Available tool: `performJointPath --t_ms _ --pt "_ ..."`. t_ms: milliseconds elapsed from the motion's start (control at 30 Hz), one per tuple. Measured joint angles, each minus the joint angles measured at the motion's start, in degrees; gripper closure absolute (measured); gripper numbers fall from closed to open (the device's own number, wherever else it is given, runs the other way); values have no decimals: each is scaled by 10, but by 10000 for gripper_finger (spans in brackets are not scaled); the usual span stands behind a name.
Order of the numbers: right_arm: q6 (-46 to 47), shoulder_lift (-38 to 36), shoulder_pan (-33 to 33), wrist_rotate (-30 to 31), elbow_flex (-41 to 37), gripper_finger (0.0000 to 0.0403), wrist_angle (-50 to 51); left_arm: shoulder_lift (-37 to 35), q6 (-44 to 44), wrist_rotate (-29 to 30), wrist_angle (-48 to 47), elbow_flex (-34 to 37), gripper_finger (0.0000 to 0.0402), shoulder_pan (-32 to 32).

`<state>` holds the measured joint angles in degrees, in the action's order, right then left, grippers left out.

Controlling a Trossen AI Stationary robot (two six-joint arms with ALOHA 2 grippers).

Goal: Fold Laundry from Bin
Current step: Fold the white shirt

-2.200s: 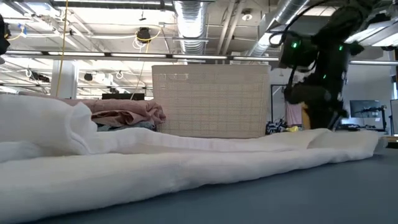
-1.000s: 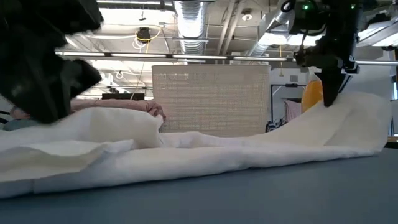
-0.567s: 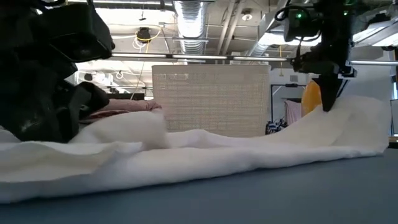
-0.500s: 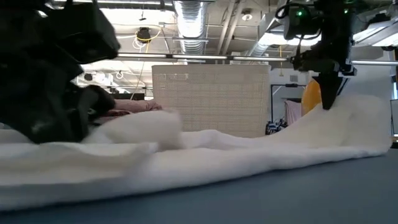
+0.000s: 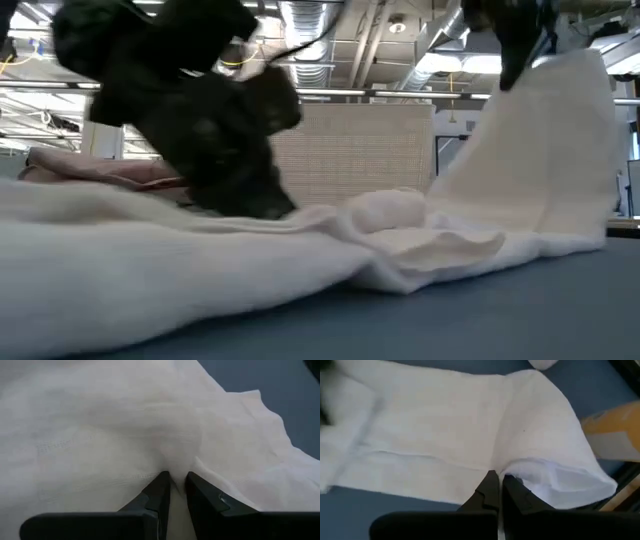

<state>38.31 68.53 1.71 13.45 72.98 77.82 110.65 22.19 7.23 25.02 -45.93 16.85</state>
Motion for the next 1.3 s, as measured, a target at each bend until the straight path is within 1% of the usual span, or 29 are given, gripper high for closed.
performJointPath --t_ms 100,200,267,367,500,600,633,733,867,933,1033,1100,1167,1267,1300 --pt "3 5 -11 3 41 385 15 3 -27 -30 -19 -27 344 -42" --pt "3 14 -24 4 76 385 14 3 -53 -38 -42 -56 344 -73" --pt "3 24 -35 4 100 385 15 3 -67 -44 -70 -76 344 -89" --pt "3 46 -49 4 137 385 15 -1 -96 -84 -129 -105 344 -109" --pt "-8 87 -60 4 195 385 15 -58 -118 -150 -238 -142 346 -122" --pt "-18 125 -67 4 246 385 15 -130 -142 -146 -335 -151 352 -113" --pt "-24 140 -69 4 263 385 14 -158 -147 -138 -372 -151 356 -108" --pt "-32 188 -78 4 317 385 11 -267 -148 -84 -489 -146 371 -84" --pt "-54 262 -99 2 385 385 1 -428 -96 26 -625 -145 395 -23" --pt "-65 300 -112 -1 418 385 -6 -500 -62 81 -661 -145 399 16" --pt "-72 355 -130 -1 472 385 -14 -590 -30 158 -680 -145 399 76" --pt "-74 391 -143 -8 511 385 -24 -629 -20 193 -685 -145 400 114" --pt "-75 428 -154 -15 552 385 -36 -654 -20 215 -689 -145 401 142" --pt "-75 485 -174 -17 618 385 -53 -667 -22 231 -705 -145 401 168" --pt "-75 498 -180 -18 622 385 -72 -668 -22 232 -710 -145 401 174"
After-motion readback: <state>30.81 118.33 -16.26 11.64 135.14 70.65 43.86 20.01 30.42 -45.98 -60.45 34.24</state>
